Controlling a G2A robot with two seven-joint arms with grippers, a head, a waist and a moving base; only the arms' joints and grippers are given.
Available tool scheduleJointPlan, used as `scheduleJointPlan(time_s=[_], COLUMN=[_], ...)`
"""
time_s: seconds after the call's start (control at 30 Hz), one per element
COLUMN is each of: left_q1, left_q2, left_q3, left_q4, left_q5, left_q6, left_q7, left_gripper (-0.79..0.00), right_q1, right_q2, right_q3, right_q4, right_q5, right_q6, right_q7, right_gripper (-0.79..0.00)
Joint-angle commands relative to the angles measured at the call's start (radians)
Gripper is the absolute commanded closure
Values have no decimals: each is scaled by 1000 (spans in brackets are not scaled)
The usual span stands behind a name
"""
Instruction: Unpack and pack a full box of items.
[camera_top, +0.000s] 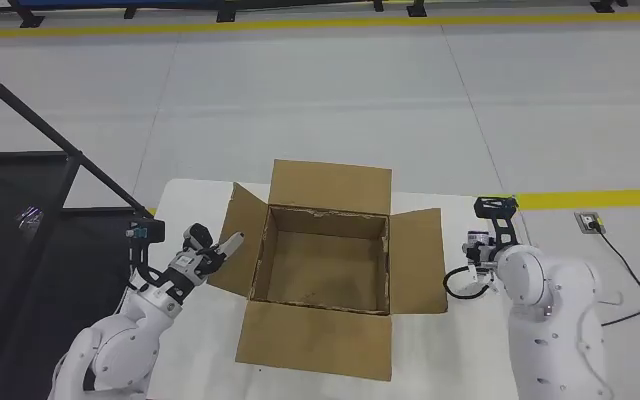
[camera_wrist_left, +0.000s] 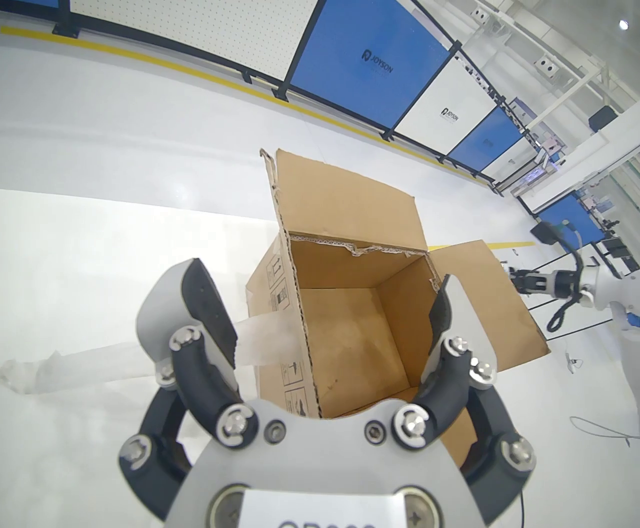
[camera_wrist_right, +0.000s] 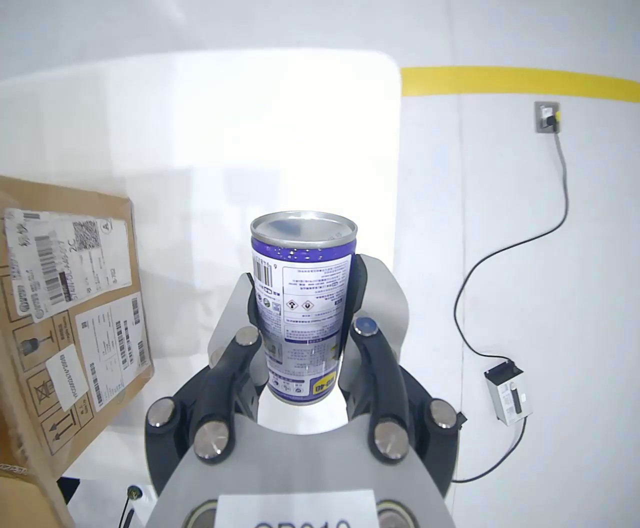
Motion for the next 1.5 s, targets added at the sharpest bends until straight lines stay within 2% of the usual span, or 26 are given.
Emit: scheduleJointPlan(time_s=[0.0,0.23,0.3,0.47,0.73,1.1,1.47], left_q1=[-2,-12,-12,-1,14,25,35], left_q2=[0,-2,-2,-1,0,1,2], left_q3=[4,30,34,22,9,3,-2], left_q4=[0,-9,-10,-4,-5,-14,-21], left_q5=[4,21,22,10,2,5,6], left_q6=[7,13,11,7,3,2,10], left_q7=[1,-1,2,14,16,22,31], left_gripper=[-785,-785,-785,-785,-785,-785,-785], right_q1=[0,0,-8,59,189,330,435], right_q2=[0,0,-1,3,13,25,43], right_q3=[0,0,-9,-1,-11,-34,-36], right_q4=[-8,-8,20,200,484,755,992], right_q5=[-2,-2,12,94,67,68,94], right_q6=[1,1,13,17,73,96,55], right_q7=[1,1,-38,-96,-176,-229,-291], right_gripper=[0,0,0,0,0,0,0])
